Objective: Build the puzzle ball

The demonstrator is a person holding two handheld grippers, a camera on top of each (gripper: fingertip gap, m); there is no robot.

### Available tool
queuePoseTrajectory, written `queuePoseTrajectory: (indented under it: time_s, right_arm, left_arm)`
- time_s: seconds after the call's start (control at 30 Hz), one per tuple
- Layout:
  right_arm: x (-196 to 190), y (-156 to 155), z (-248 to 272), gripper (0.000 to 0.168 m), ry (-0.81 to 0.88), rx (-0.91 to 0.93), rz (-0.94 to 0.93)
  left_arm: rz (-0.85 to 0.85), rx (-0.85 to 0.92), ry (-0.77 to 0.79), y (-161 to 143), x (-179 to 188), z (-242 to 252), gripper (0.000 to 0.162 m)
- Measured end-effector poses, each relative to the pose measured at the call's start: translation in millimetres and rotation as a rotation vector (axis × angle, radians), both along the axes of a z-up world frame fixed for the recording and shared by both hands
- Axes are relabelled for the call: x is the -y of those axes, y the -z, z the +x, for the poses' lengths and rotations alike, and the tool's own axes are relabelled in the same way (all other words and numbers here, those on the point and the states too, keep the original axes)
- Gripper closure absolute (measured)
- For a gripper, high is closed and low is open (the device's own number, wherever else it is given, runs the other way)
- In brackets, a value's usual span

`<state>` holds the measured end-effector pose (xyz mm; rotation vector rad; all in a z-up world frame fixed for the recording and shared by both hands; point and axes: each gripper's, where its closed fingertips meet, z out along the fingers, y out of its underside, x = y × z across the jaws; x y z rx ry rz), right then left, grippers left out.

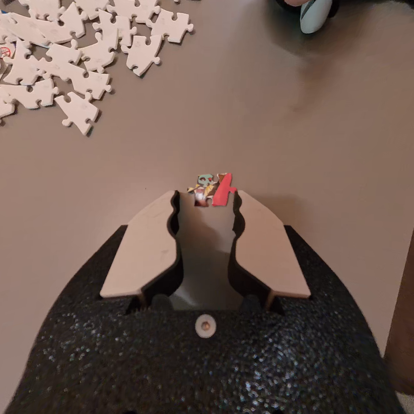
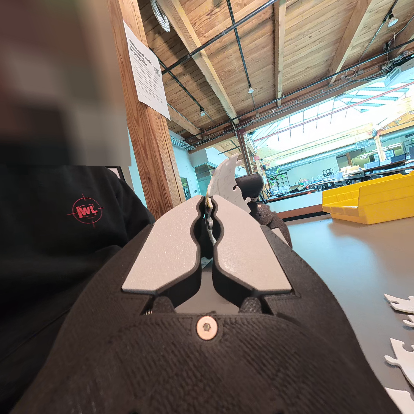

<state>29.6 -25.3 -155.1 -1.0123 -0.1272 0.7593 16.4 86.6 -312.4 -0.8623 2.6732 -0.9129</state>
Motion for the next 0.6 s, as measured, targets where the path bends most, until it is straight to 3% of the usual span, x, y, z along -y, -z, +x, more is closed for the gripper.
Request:
queuePoseTrajectory:
  time_s: [0.13,0.5,0.6]
  right_arm:
    - [0,0,-2,0.165,-0.016,-0.002,0.0]
    - [1,0,-3,0.165,-0.039,-0.012,0.003]
    - [2,0,-2,0.165,-0.034,-0.017,0.005]
  left_arm:
    - [0.009,-0.007,0.147,0,6,-3,0.135]
    - [-0.054,0.005,0.239,-1,13,-11,0.136]
    - [-0.082,0.01,0.187,-5,11,-8,0.127]
